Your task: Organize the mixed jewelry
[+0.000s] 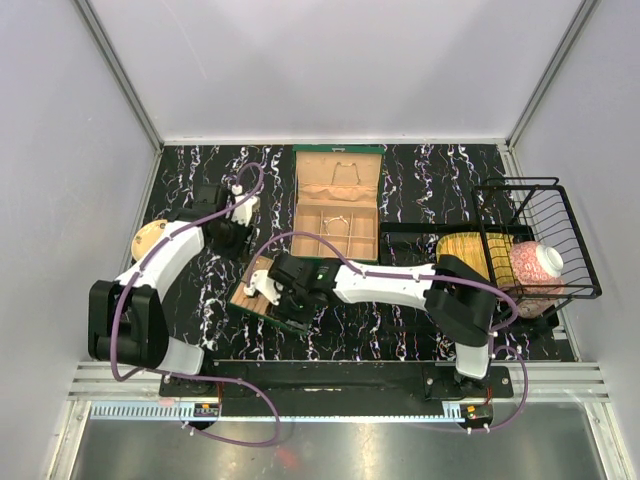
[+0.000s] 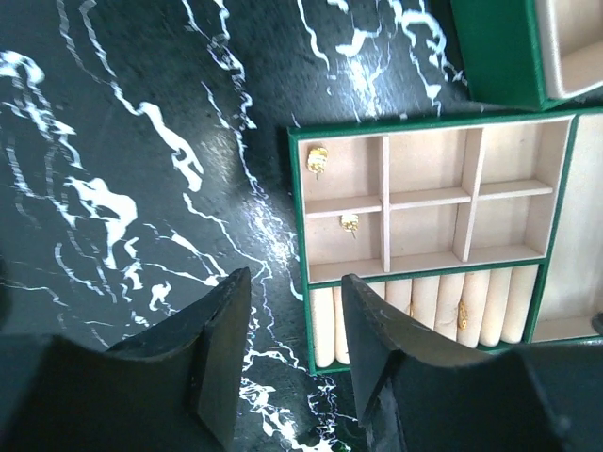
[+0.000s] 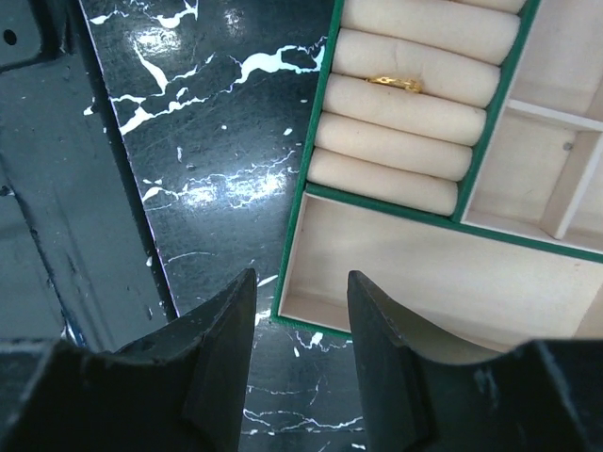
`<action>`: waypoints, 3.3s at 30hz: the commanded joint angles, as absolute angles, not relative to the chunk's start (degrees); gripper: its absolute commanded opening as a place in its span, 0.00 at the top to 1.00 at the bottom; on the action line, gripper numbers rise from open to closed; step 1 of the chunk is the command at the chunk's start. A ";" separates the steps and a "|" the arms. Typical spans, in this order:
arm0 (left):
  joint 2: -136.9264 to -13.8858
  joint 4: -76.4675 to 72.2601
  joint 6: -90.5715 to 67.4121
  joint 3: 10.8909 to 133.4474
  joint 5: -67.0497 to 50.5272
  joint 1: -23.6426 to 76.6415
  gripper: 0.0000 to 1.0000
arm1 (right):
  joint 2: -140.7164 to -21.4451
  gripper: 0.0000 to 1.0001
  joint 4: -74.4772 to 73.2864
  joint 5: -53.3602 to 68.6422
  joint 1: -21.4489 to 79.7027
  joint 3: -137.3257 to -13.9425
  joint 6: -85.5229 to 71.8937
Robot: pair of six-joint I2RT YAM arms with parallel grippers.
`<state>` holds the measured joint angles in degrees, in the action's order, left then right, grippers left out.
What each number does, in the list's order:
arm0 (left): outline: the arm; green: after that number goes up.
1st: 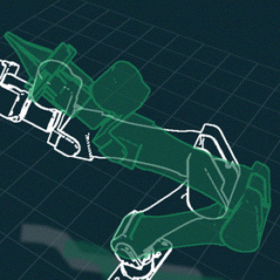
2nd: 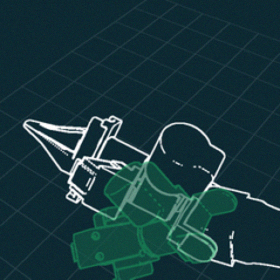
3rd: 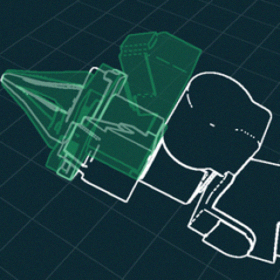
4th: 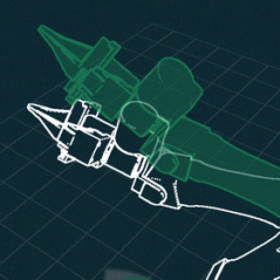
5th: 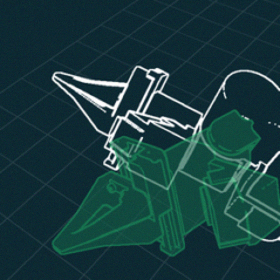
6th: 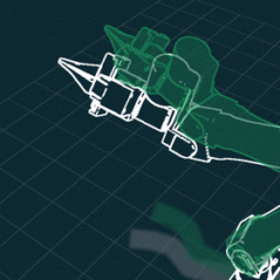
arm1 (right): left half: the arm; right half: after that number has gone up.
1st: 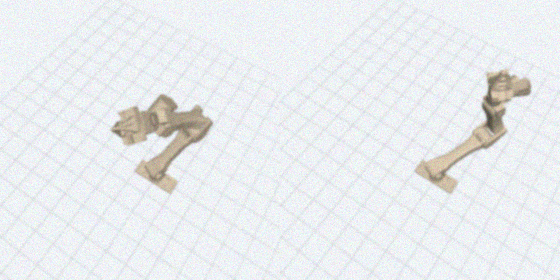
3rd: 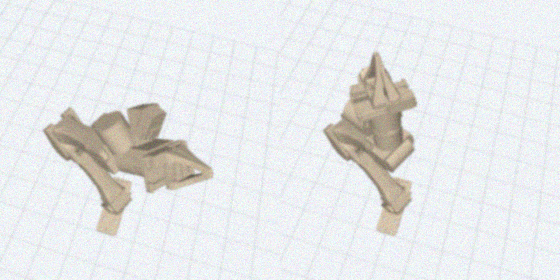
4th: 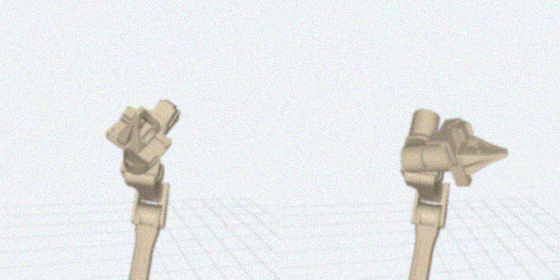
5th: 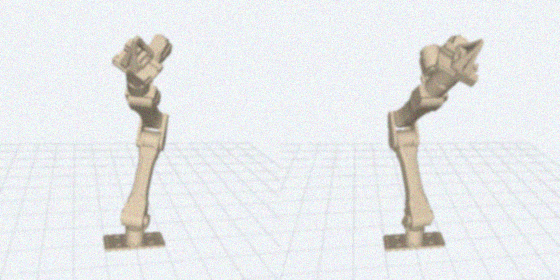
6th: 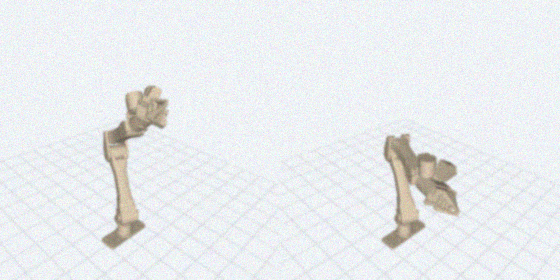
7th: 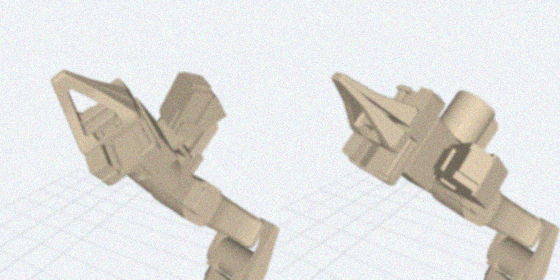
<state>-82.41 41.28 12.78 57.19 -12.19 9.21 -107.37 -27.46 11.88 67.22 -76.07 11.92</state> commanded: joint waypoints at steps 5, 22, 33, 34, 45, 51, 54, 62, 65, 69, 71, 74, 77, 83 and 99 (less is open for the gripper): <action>-77.78 41.48 14.15 61.43 -13.18 6.51 0.53 | -110.38 0.50 -25.05 7.39 70.13 -77.43 10.37; -76.11 40.78 15.38 60.29 -13.62 2.90 0.53 | -115.67 0.57 -25.22 2.81 72.94 -80.42 10.63; -75.76 42.54 16.43 62.05 -13.27 1.50 0.53 | -116.37 0.89 -25.84 1.32 75.58 -80.33 11.07; -75.67 42.54 16.52 62.22 -13.18 1.32 0.53 | -116.19 0.91 -26.27 1.32 75.59 -80.42 11.25; -77.17 43.59 17.23 65.39 -12.83 0.09 0.53 | -112.16 1.00 -30.49 1.41 76.64 -82.44 12.04; -78.40 44.30 17.66 67.50 -13.01 -1.76 0.53 | -108.90 1.00 -33.48 1.32 76.90 -83.41 12.30; -79.19 44.73 17.67 68.55 -13.09 -2.02 0.53 | -107.32 1.00 -34.89 0.79 76.90 -84.02 12.57; -81.03 44.82 18.01 70.05 -13.01 -2.55 0.53 | -103.63 1.00 -37.70 0.35 76.90 -84.90 12.92; -81.65 44.82 18.02 70.31 -13.10 -2.81 0.53 | -102.57 1.00 -38.58 0.61 76.91 -84.99 13.18; -82.27 44.91 18.10 70.49 -13.45 -3.08 0.53 | -101.52 1.00 -40.34 0.35 76.90 -86.39 13.88; -82.44 45.09 18.28 70.58 -13.71 -2.99 0.53 | -100.64 1.00 -40.60 -1.74 76.91 -86.75 14.41; -82.44 45.44 18.81 70.75 -14.50 -3.16 0.53 | -99.50 1.00 -41.04 -3.69 76.82 -86.84 15.99; -82.44 45.88 19.33 70.66 -14.85 -3.25 0.53 | -98.09 1.00 -41.39 -4.22 76.38 -86.31 16.96; -82.35 46.05 20.48 70.05 -15.73 -3.43 0.53 | -94.22 1.00 -41.75 -2.55 72.35 -84.11 19.86; -85.43 45.88 21.18 70.22 -18.63 -3.52 0.54 | -88.33 1.00 -42.19 4.74 56.79 -77.35 35.41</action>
